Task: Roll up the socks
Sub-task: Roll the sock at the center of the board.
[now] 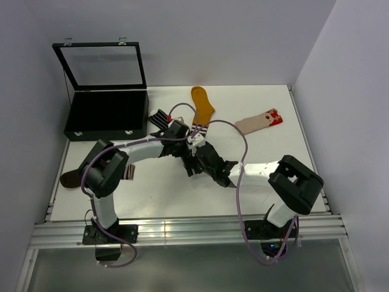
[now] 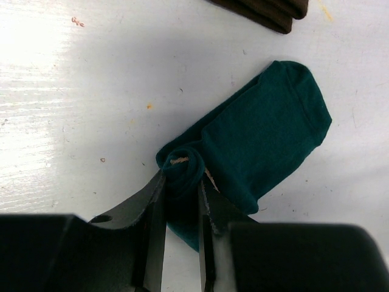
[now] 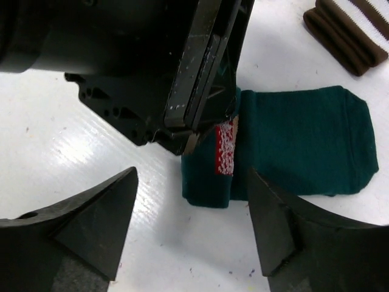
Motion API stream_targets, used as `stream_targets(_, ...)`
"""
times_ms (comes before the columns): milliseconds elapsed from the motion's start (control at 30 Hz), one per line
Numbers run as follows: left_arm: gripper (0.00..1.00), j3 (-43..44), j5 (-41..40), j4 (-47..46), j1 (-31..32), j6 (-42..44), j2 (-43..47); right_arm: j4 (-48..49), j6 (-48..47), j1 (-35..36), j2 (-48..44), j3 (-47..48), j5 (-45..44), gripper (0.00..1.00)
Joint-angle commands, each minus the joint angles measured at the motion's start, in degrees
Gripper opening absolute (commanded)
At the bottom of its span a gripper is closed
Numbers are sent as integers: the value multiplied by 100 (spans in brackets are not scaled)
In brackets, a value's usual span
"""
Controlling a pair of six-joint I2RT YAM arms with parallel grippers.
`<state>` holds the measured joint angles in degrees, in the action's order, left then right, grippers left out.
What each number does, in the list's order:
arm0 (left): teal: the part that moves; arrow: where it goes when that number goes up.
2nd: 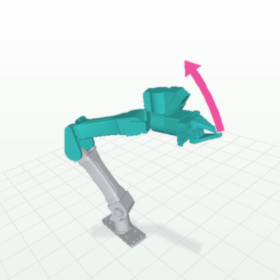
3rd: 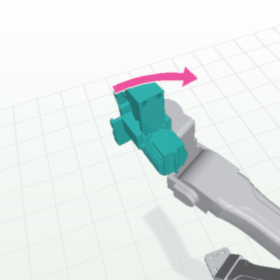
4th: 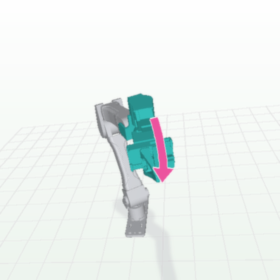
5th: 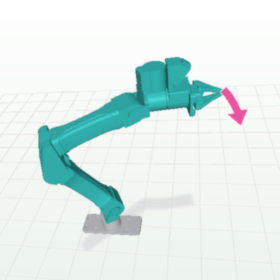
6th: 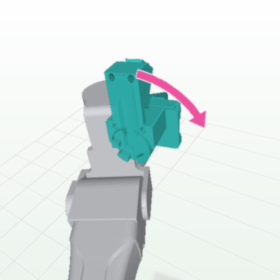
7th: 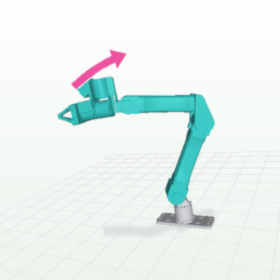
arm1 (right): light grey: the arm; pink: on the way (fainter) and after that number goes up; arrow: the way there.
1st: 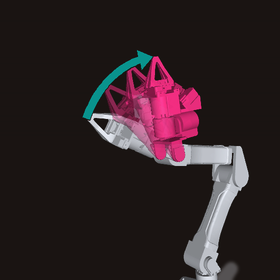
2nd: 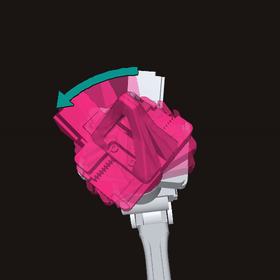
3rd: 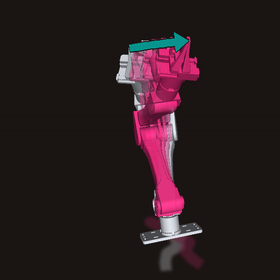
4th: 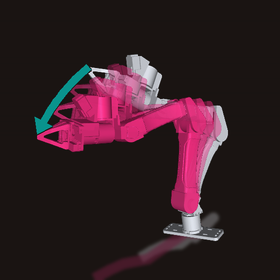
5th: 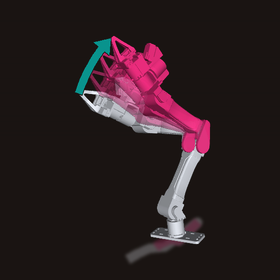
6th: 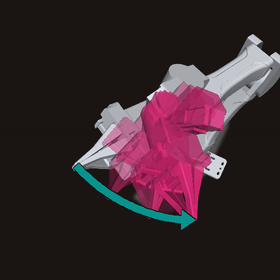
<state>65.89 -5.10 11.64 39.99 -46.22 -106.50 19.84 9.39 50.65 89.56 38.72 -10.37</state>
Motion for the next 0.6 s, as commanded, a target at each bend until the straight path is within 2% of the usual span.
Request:
stream_targets(0,14,-50,80,-74,35,25,-38,460,-121,32,219,285,-193,77)
stream_targets(100,14,-58,106,-118,35,16,-29,583,-104,24,343,250,-220,71)
stream_targets(200,14,-59,132,-136,35,16,-46,609,-78,15,439,259,-220,59)
stream_targets(333,14,-85,141,-162,35,16,-46,653,19,-38,562,215,-211,51)
stream_targets(400,14,-111,159,-180,35,16,-46,723,63,-82,589,154,-194,40)
stream_targets(567,14,-129,168,-215,35,16,-55,724,239,-345,659,75,-1,27)
